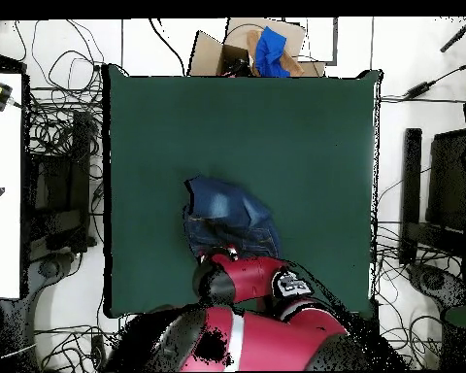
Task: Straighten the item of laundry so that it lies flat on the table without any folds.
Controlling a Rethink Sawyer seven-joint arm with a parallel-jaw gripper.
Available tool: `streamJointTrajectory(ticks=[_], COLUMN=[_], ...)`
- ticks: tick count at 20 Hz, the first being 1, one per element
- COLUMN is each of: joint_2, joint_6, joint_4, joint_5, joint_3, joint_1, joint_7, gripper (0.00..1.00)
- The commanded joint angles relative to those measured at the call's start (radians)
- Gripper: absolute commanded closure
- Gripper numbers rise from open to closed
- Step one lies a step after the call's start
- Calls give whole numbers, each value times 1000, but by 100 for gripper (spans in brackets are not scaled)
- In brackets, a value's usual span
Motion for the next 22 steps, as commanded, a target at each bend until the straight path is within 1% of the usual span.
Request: streamJointTrajectory(ticks=[1,2,5,6,9,13,14,16,19,20,22], joint_2=[210,209,200,194,181,161,156,161,151,153,158], joint_6=[-125,-144,-49,-31,26,-19,-32,-24,-9,-1,50], joint_4=[-333,-324,-327,-323,-303,-286,-281,-274,-272,-263,-264], joint_5=[-112,-165,-114,-85,-17,41,50,62,71,73,97], joint_3=[169,214,188,165,140,54,41,46,30,43,33], joint_1=[-74,-114,-77,-55,-31,50,59,45,58,40,41], joint_7=[50,45,66,92,137,188,192,189,172,171,169], gripper=[100,100,100,100,100,100,100,100,100,100,100])
